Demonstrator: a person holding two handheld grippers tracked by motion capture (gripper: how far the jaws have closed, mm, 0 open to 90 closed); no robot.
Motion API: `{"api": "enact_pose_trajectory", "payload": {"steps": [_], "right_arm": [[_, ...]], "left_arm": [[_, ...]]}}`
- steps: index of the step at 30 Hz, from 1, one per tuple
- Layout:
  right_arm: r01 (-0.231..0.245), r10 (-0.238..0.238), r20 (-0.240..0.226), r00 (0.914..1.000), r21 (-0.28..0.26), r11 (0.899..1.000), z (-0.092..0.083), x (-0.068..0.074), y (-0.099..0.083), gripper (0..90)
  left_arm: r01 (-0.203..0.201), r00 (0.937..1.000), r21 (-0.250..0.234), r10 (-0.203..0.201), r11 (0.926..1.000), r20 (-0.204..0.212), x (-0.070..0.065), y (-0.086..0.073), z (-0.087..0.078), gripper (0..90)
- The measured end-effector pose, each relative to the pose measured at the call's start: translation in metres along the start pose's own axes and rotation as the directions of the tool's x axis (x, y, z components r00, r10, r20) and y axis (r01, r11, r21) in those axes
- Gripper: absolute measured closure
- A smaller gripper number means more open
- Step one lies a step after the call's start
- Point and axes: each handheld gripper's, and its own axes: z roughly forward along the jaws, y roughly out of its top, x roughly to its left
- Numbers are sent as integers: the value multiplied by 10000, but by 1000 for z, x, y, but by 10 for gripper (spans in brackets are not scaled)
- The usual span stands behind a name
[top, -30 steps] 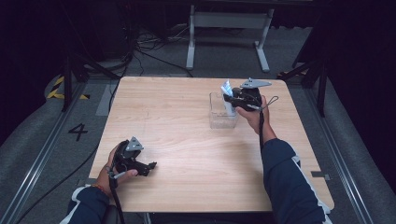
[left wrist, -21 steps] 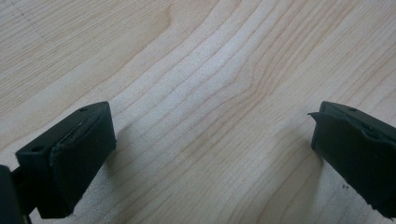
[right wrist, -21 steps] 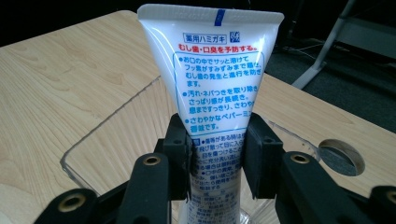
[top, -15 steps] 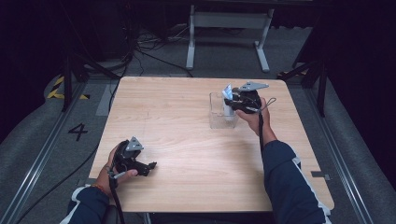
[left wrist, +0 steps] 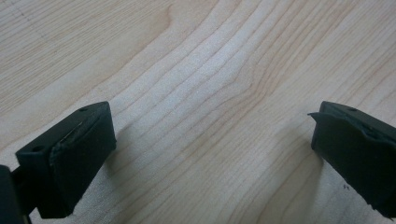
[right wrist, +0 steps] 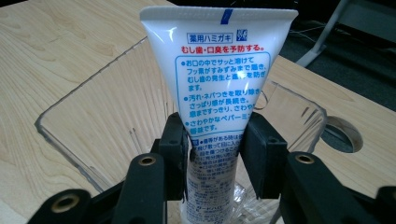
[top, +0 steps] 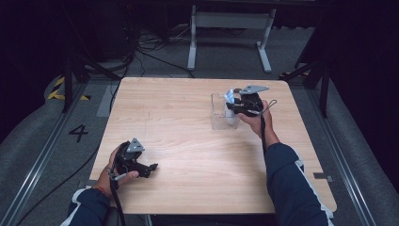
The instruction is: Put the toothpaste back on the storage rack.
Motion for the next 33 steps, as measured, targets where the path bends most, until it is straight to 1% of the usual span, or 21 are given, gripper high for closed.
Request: {"api": "enact_pose_trajectory", "payload": {"steps": [2, 6, 11, 15, 17, 20, 23, 27, 33], "right_arm": [[-3, 3, -79, 10000, 19, 10000, -1, 0, 0, 636], [93, -93, 7, 10000, 121, 9999, -2, 0, 0, 626], [3, -3, -50, 10000, 105, 9999, -3, 1, 1, 570], [265, -263, -58, 9996, 314, 9992, -3, 5, 2, 516], [444, -449, 87, 9990, 432, 9981, -4, 7, 3, 499], [479, -483, 62, 9988, 506, 9976, -7, 8, 4, 471], [518, -518, -4, 9987, 520, 9973, -10, 9, 4, 463], [396, -392, -99, 9992, 486, 9980, -15, 11, 5, 443], [666, -666, -25, 9978, 485, 9966, -24, 15, 5, 427]], "left_arm": [[0, 10000, -1, 0, 10000, 1, 0, 0, 0, 2], [1, 10000, -1, -1, 10000, 6, 0, 0, 0, 2], [0, 10000, 1, 0, 10000, 8, 0, 0, 0, 2], [-10, 10000, 1, 10, 10000, 1, 0, 0, 0, 2], [3, 10000, -1, -3, 10000, 2, 0, 0, 0, 2], [0, 10000, 2, 0, 10000, 8, 0, 0, 0, 2], [3, 10000, 0, -3, 10000, 4, 0, 0, 0, 2], [7, 10000, -2, -7, 10000, 6, 0, 0, 0, 2], [5, 10000, -2, -5, 10000, 11, 0, 0, 0, 2]]}}
